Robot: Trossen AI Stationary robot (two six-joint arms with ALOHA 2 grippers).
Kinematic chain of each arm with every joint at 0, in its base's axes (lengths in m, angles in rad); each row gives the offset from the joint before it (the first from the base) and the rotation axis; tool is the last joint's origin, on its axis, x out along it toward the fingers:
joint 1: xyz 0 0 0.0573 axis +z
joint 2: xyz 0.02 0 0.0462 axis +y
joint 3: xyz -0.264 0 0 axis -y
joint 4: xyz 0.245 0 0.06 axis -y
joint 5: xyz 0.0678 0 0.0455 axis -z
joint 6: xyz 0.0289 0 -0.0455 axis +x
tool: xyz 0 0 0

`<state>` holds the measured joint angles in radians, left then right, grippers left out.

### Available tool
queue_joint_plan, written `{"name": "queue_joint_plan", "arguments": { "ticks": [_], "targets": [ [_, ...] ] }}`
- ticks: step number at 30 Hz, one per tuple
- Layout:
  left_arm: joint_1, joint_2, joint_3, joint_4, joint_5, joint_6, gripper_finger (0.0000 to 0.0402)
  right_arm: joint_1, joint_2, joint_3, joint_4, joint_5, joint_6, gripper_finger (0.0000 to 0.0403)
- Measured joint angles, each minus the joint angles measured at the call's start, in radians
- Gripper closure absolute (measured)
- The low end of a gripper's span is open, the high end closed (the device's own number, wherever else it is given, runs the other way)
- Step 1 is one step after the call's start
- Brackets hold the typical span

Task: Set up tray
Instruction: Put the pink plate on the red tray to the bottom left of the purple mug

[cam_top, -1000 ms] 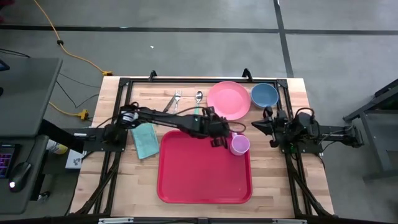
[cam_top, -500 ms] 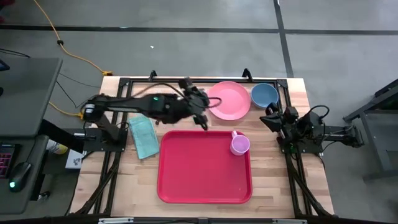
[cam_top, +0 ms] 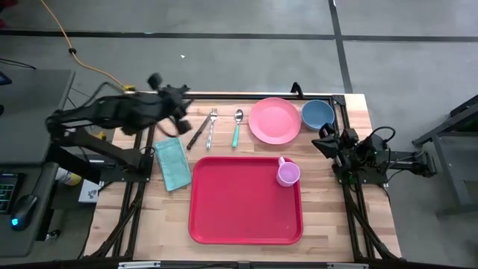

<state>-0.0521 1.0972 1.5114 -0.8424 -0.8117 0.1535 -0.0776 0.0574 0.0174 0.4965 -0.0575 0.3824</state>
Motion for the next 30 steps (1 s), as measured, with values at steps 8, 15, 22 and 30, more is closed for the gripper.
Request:
{"name": "queue_joint_plan", "arguments": {
  "ticks": [8,15,22,30],
  "targets": [
    [0.0,-0.428,-0.663,0.842,0.508,0.096,0.0223,0.0,0.0,0.025,-0.047,0.098,-0.05,0.0402],
    [0.0,-0.66,-1.058,1.241,0.516,0.021,0.0222,0.0,0.015,0.291,-0.403,0.196,-0.261,0.0402],
    [0.0,-0.799,-1.229,1.258,0.499,-0.084,0.0222,0.0,0.173,0.687,-0.87,0.497,-0.373,0.0402],
    [0.0,-0.836,-1.283,1.243,0.459,-0.125,0.0222,0.0,0.528,0.96,-1.047,0.603,-0.487,0.0402]
  ]
}}
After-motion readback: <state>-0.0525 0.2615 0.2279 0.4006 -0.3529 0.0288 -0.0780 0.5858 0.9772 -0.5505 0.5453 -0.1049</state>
